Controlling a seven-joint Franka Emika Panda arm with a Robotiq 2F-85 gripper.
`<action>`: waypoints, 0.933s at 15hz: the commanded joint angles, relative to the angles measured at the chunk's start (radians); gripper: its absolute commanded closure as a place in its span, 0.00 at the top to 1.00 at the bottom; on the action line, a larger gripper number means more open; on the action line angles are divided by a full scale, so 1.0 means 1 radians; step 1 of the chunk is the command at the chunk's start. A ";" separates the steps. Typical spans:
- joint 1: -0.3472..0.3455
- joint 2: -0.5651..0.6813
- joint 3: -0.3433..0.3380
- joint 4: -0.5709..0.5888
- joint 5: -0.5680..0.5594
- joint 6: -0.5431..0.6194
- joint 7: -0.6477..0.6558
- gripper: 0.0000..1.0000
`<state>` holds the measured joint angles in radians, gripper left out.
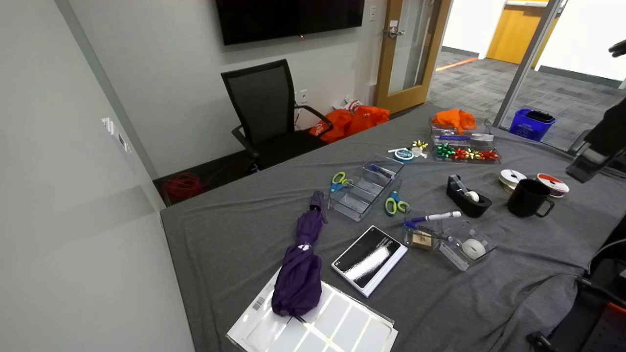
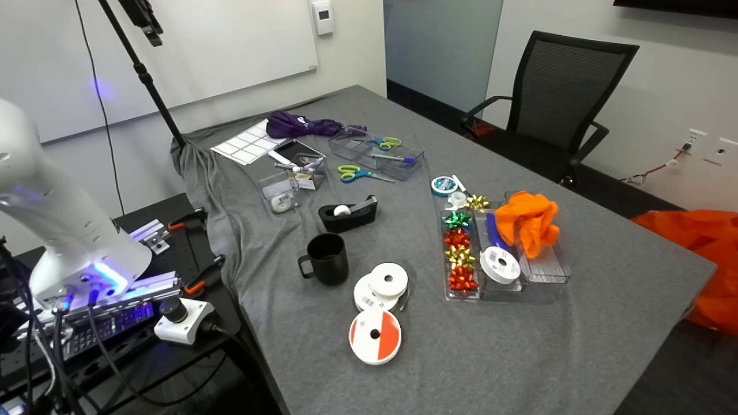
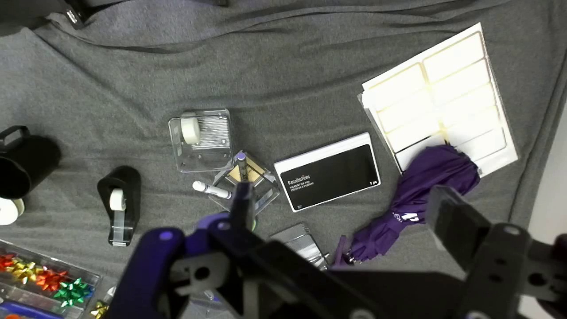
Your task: Pick up the black mug and move it forward on the table
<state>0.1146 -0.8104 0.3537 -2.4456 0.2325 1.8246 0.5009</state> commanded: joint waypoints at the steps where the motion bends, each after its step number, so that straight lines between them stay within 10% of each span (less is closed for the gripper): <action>1: 0.003 -0.007 -0.014 -0.004 0.002 -0.007 -0.013 1.00; 14: -0.096 -0.099 -0.392 -0.230 -0.138 0.044 -0.490 1.00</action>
<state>0.0652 -0.8971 -0.0014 -2.6380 0.1463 1.8347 0.1061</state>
